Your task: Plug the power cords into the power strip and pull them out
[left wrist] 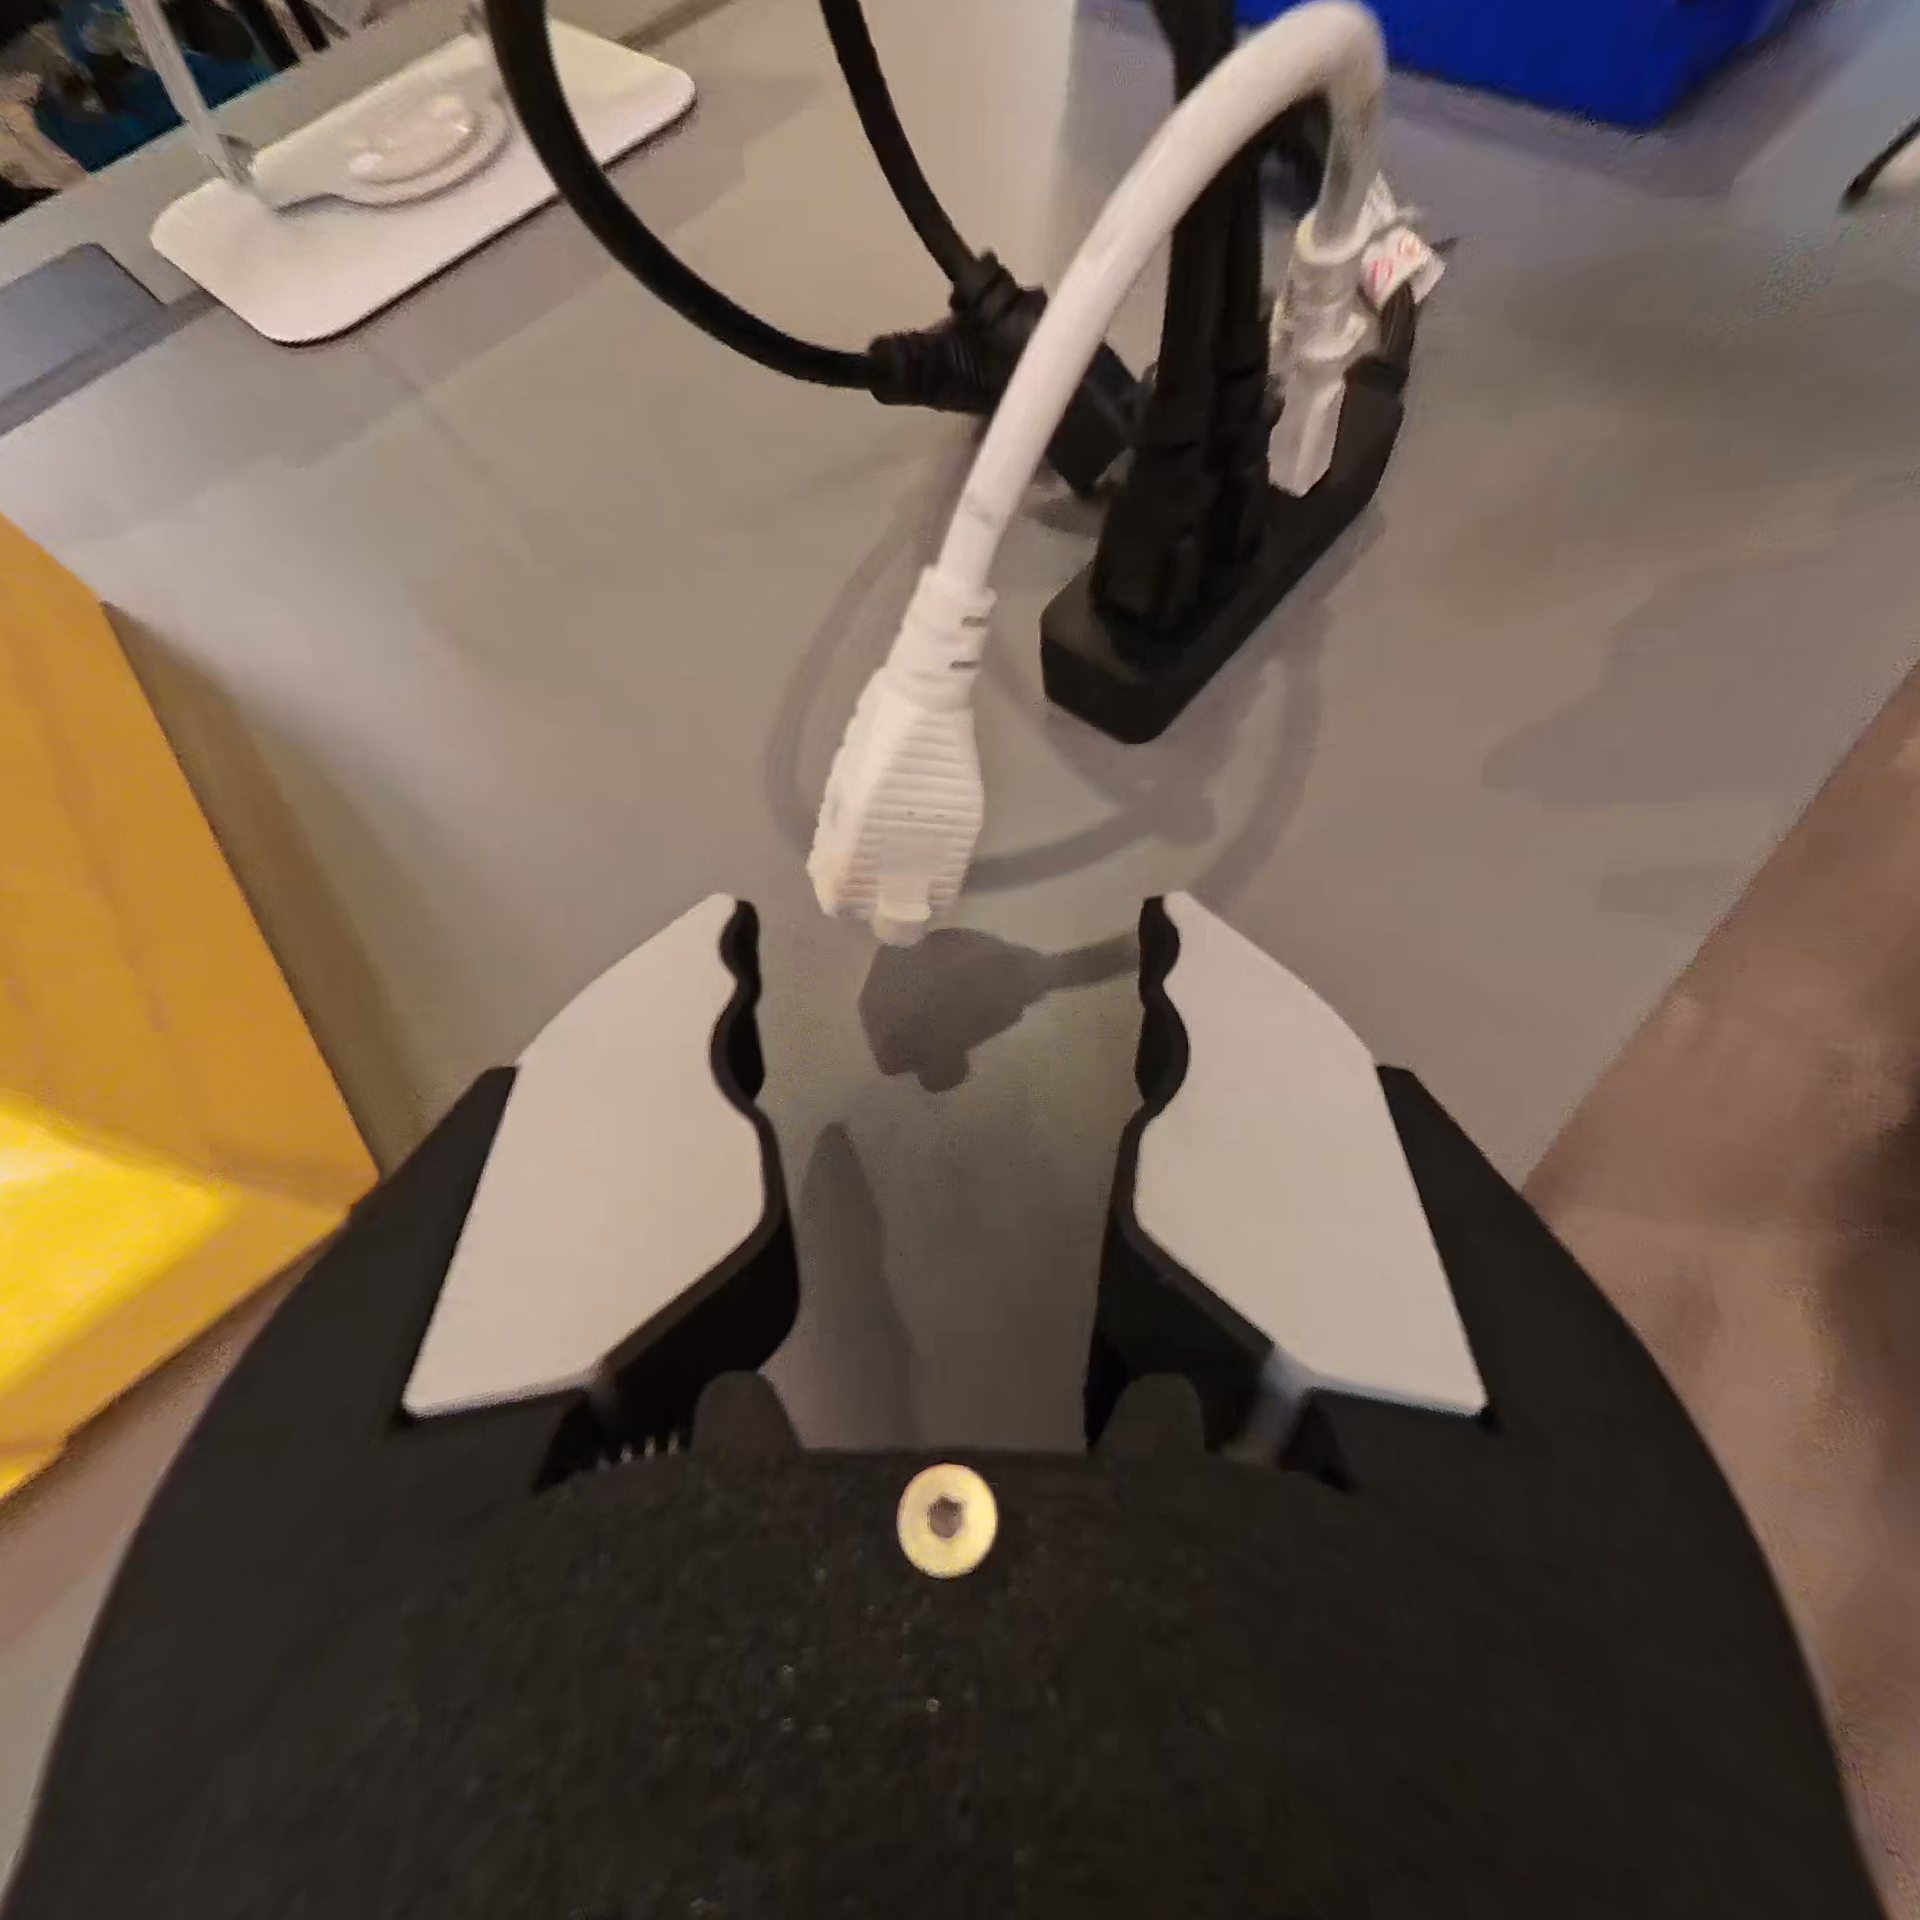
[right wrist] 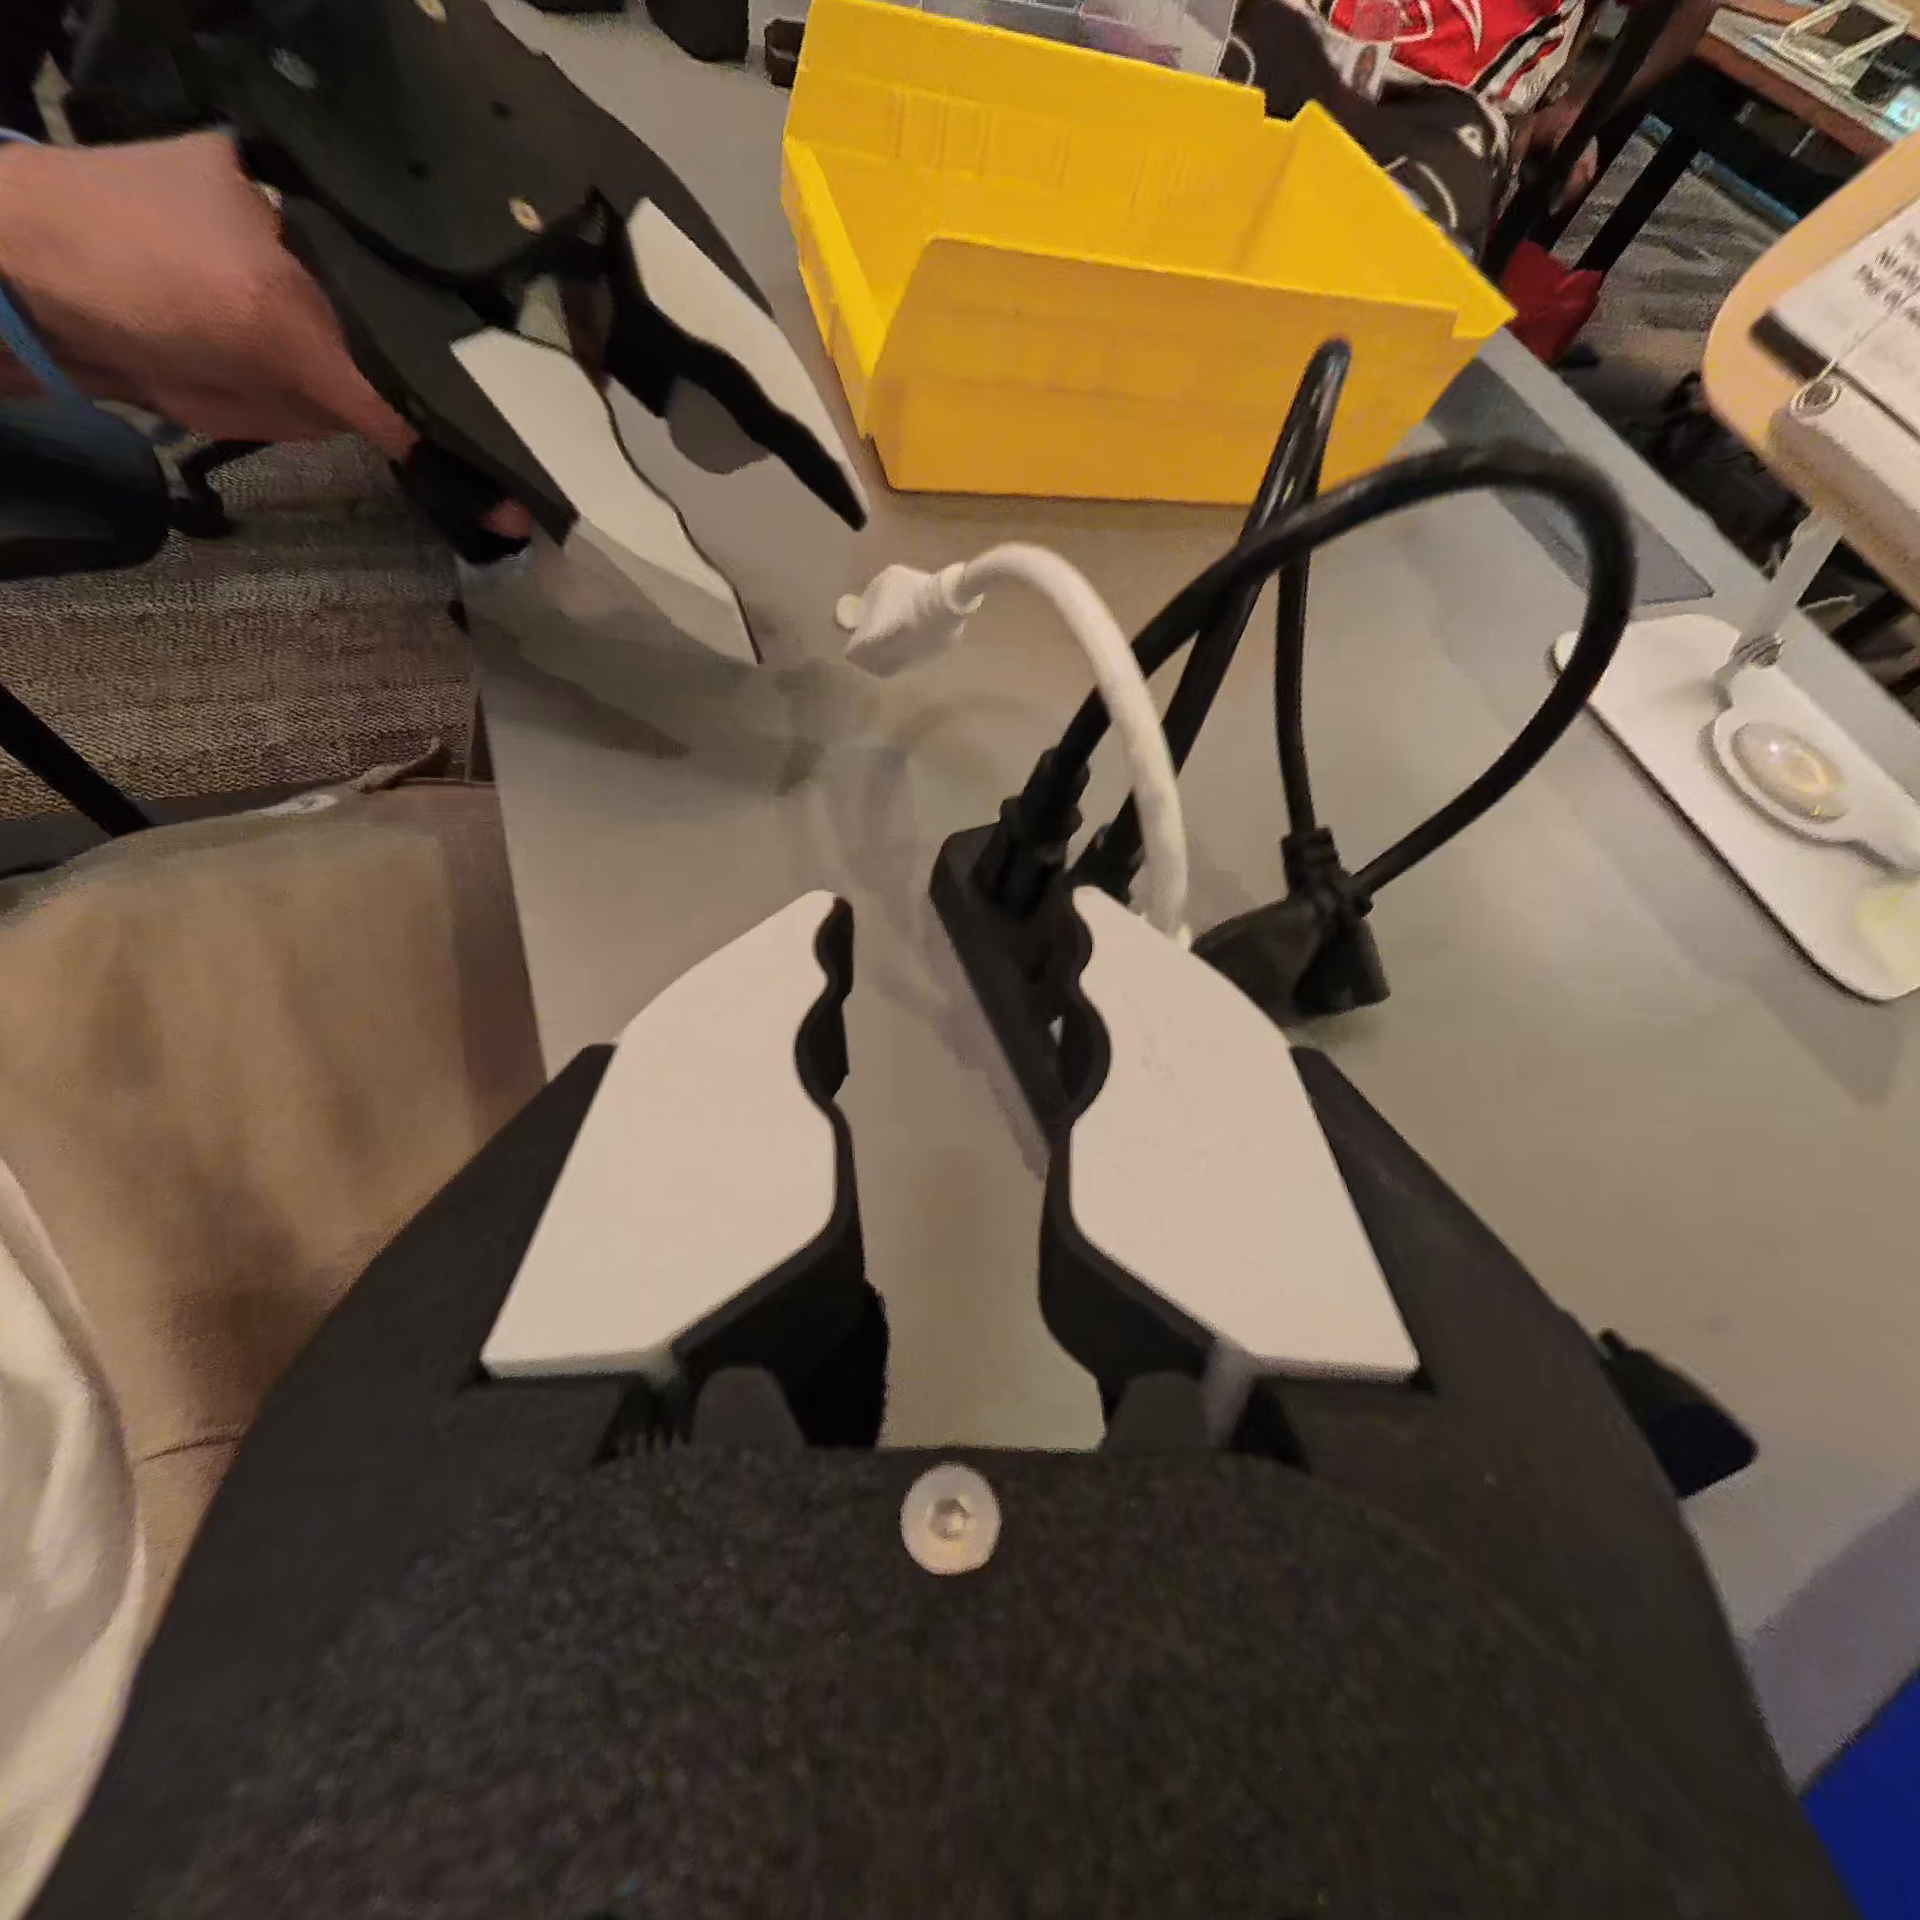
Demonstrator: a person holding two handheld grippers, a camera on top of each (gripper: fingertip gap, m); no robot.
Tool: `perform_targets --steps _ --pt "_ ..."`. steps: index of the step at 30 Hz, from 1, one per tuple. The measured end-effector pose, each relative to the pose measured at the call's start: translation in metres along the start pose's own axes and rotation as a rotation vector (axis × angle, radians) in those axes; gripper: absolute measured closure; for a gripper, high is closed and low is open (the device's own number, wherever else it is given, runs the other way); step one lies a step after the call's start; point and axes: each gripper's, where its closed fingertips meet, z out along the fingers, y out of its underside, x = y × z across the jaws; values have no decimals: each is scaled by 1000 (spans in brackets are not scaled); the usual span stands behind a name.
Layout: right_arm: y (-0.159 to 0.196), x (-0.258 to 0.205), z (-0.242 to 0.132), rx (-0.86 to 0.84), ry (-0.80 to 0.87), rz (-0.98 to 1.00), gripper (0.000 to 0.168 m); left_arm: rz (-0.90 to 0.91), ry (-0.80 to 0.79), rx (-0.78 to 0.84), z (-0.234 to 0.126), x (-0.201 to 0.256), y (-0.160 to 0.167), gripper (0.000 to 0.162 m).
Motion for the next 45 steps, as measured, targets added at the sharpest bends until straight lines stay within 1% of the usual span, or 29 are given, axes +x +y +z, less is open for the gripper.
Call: perform_targets --steps 1,4,7,10,13,15,17,19,20,21,22,23,25,26,27,29,31,32,33,34,35,36,37,38,40,41,44,45 --pt "-5 2 2 4 -9 -3 131 22 15 -13 5 -4 2 92" --pt "-13 3 7 36 -48 25 133 107 49 -34 21 -14 3 110" --pt "-1 4 13 44 -72 67 134 146 126 -95 34 -12 10 128" --pt "13 8 16 39 -65 95 134 158 153 -92 27 -13 5 128" --pt "7 17 11 33 -17 35 134 211 100 -43 -2 -25 -18 128" --pt "-13 21 9 51 -4 -28 131 264 73 -36 -22 -28 -38 129" --pt "-39 22 12 66 2 -119 125 343 40 -16 -38 -27 -63 129" --pt "-65 22 19 90 4 -230 125 401 28 14 -51 -21 -90 129" --pt "-79 22 23 118 10 -289 130 426 28 28 -56 -17 -103 129" --pt "-92 24 27 155 43 -344 132 451 29 40 -58 -12 -114 129" --pt "-102 28 34 161 76 -391 127 473 30 49 -60 -8 -124 129" --pt "-105 30 41 129 92 -424 119 491 35 56 -59 -3 -133 130" --pt "-102 31 55 49 77 -445 115 524 50 68 -56 9 -148 130" --pt "-101 31 57 29 74 -446 124 543 56 67 -53 14 -154 129" --pt "-102 36 55 27 111 -434 148 560 50 63 -50 17 -158 129" --pt "-102 43 49 45 118 -392 148 569 32 95 -47 20 -166 129" --pt "-106 48 41 113 111 -276 148 486 -12 195 -49 16 -177 131" --pt "-108 53 37 137 119 -230 148 410 -48 239 -50 9 -177 128" --pt "-109 58 32 155 133 -199 148 316 -49 281 -48 4 -173 124" --pt "-110 63 28 169 149 -173 148 218 5 306 -41 7 -162 123" --pt "-111 66 24 181 162 -150 148 141 95 276 -28 17 -144 117" --pt "-111 68 22 192 166 -133 149 96 162 193 -8 27 -120 106" --pt "-111 68 21 198 165 -121 148 88 190 104 13 37 -95 99" --pt "-111 69 20 201 171 -111 148 104 198 48 33 46 -75 98" --pt "-111 69 20 209 180 -95 148 131 225 4 63 65 -55 99" --pt "-111 68 19 211 177 -86 148 144 247 -21 73 74 -51 104" --pt "-112 67 16 224 188 -62 148 207 225 -44 97 80 -53 120" --pt "-112 67 14 234 185 -47 148 211 241 -48 103 82 -54 125"
